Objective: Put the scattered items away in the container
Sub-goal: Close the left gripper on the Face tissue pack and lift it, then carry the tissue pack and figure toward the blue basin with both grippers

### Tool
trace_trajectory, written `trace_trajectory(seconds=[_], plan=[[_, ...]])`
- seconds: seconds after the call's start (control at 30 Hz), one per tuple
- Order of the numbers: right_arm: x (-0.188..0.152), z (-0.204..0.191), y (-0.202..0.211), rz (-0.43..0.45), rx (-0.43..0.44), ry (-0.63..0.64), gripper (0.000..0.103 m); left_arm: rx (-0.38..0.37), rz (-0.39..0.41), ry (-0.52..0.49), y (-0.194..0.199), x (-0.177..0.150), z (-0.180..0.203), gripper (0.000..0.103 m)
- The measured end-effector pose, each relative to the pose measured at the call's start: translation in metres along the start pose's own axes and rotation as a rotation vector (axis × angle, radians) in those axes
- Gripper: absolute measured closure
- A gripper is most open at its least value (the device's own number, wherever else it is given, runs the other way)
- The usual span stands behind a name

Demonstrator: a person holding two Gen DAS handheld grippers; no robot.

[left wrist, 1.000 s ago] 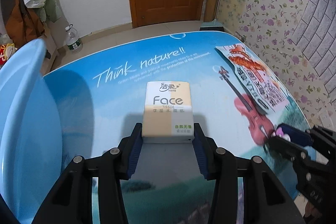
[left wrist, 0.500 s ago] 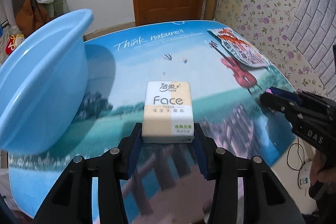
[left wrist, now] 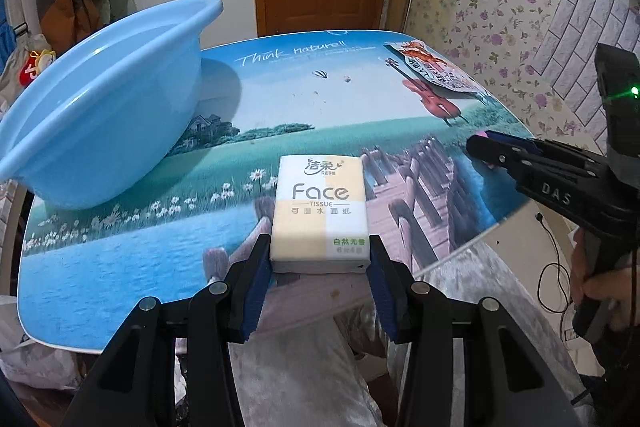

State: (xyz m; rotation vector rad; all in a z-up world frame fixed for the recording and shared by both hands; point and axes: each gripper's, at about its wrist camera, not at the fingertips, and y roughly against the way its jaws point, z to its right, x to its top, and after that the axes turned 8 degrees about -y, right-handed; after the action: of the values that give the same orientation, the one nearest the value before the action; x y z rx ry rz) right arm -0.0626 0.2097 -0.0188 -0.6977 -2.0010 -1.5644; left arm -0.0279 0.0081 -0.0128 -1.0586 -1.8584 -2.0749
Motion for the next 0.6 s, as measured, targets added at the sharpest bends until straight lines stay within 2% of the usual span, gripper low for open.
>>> trace_trajectory(seconds=[0.27, 0.3, 0.37, 0.5, 0.6], plan=[[0.0, 0.0, 0.0, 0.005, -0.001, 0.0, 0.079, -0.001, 0.0, 0.006, -0.001, 0.001, -0.001, 0.056], [0.0, -0.001, 0.0, 0.003, -0.001, 0.004, 0.078, 0.0, 0.001, 0.005, -0.001, 0.001, -0.001, 0.055], [0.0, -0.001, 0.0, 0.002, 0.005, 0.008, 0.076, 0.005, 0.002, 0.008, -0.002, 0.002, 0.0, 0.046], [-0.001, -0.005, -0.001, 0.009, 0.003, 0.019, 0.069, 0.008, 0.006, 0.01, -0.004, 0.006, 0.0, 0.045], [-0.003, -0.009, -0.002, 0.019, -0.01, 0.045, 0.069, 0.013, 0.007, 0.005, -0.008, 0.009, 0.001, 0.045]])
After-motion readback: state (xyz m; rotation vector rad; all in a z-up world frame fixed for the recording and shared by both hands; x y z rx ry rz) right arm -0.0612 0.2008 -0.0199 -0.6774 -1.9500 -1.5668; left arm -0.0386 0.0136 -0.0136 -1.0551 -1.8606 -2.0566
